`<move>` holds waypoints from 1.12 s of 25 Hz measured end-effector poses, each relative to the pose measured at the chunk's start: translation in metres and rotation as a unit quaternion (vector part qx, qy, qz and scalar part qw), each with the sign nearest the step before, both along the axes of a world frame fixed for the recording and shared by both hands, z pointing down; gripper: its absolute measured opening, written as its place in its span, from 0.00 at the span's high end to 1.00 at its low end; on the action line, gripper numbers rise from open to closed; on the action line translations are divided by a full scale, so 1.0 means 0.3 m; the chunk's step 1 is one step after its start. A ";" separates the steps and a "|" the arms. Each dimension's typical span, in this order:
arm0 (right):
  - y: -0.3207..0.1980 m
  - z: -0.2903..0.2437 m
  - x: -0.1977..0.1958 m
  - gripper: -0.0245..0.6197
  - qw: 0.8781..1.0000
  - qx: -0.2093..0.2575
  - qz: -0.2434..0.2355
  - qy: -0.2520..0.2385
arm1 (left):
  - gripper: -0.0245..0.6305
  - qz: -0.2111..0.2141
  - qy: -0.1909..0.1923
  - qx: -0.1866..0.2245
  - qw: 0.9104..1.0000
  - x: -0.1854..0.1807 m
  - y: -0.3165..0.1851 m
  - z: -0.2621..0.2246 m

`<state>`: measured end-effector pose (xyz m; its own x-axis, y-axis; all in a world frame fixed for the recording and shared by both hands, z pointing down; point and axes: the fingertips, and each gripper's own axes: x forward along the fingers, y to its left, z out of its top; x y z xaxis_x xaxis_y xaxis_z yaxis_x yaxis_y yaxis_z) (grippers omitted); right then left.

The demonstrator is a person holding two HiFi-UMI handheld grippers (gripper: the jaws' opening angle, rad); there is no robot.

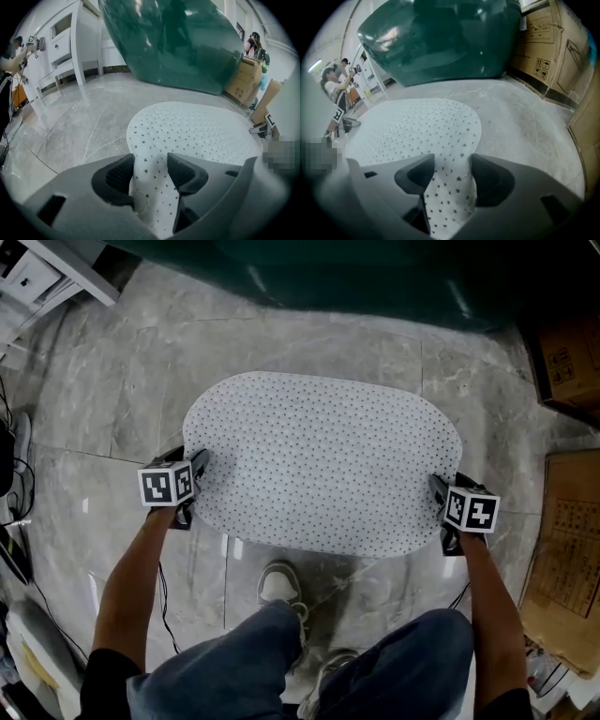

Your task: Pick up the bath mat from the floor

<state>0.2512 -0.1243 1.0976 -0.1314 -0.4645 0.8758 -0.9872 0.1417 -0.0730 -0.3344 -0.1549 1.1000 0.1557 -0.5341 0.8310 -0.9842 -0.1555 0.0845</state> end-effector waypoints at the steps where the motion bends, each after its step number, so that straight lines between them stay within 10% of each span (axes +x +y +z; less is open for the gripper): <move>1: 0.003 -0.003 0.002 0.57 1.000 0.000 0.000 -0.003 | 0.61 0.003 0.004 -0.002 1.000 0.010 0.001 0.000; 10: 0.016 -0.009 -0.086 0.89 0.998 -0.017 -0.017 -0.058 | 0.88 0.015 0.037 -0.011 0.999 0.086 0.008 -0.010; 28: 0.015 -0.217 -0.139 0.92 0.989 0.009 0.012 -0.146 | 0.91 0.028 0.101 -0.017 0.994 0.137 0.007 -0.193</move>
